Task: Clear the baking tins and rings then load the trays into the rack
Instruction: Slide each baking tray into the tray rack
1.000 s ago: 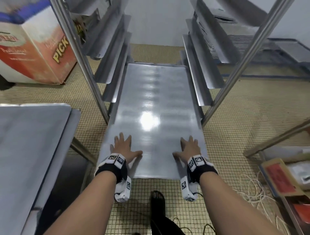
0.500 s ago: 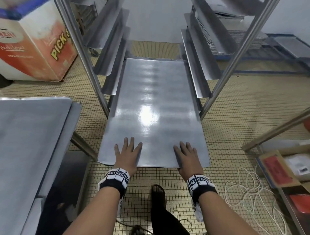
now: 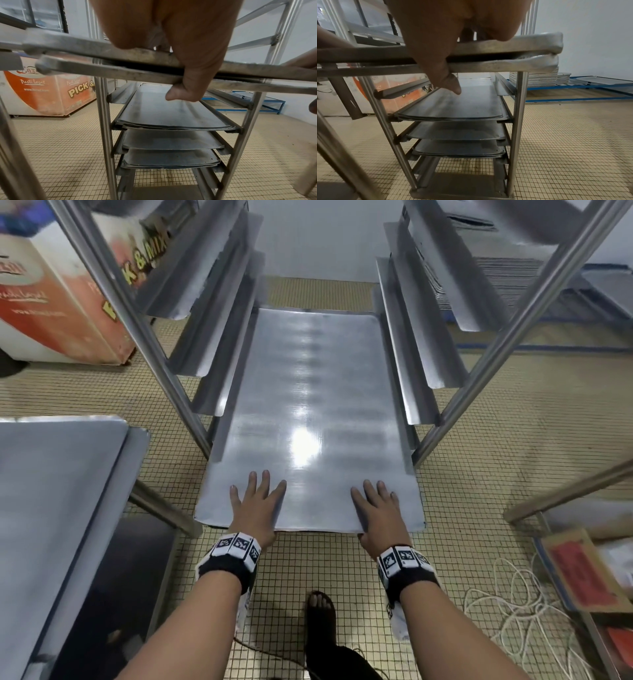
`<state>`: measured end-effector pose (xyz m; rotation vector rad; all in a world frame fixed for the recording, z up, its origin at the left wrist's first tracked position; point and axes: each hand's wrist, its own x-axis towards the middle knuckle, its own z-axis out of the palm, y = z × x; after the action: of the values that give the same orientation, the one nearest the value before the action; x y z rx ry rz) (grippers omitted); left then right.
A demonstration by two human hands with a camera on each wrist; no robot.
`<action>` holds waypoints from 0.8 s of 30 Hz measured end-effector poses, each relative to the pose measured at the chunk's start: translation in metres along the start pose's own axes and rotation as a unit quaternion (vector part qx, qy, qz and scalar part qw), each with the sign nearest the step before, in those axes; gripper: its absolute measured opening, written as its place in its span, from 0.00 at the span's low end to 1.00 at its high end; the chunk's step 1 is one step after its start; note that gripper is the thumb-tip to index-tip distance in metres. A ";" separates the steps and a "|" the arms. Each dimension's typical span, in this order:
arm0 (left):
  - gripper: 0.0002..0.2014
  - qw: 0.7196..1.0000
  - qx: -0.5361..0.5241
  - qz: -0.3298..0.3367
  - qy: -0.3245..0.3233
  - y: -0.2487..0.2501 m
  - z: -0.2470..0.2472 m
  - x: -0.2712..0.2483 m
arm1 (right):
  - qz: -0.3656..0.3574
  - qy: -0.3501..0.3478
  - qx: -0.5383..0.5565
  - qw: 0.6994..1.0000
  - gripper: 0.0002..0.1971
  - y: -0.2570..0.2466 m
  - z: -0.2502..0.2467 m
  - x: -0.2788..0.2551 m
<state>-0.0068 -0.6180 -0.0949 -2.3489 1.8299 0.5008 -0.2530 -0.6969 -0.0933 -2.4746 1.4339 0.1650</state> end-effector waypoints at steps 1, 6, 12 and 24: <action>0.52 1.000 -0.001 0.000 0.001 0.000 -0.004 0.007 | -0.002 0.002 0.002 1.000 0.49 0.002 -0.002 0.008; 0.55 1.000 0.003 -0.003 0.004 -0.003 -0.016 0.048 | -0.011 0.007 0.002 1.000 0.48 0.010 -0.015 0.048; 0.56 1.000 0.000 -0.009 -0.001 -0.005 -0.032 0.091 | -0.022 0.013 -0.004 1.000 0.47 0.019 -0.030 0.090; 0.55 1.000 -0.007 -0.005 -0.014 -0.015 -0.070 0.149 | -0.038 0.027 -0.010 0.999 0.46 0.025 -0.049 0.153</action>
<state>0.0522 -0.7713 -0.0803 -2.3467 1.8072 0.5437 -0.1998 -0.8510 -0.0868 -2.5637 1.3636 0.0999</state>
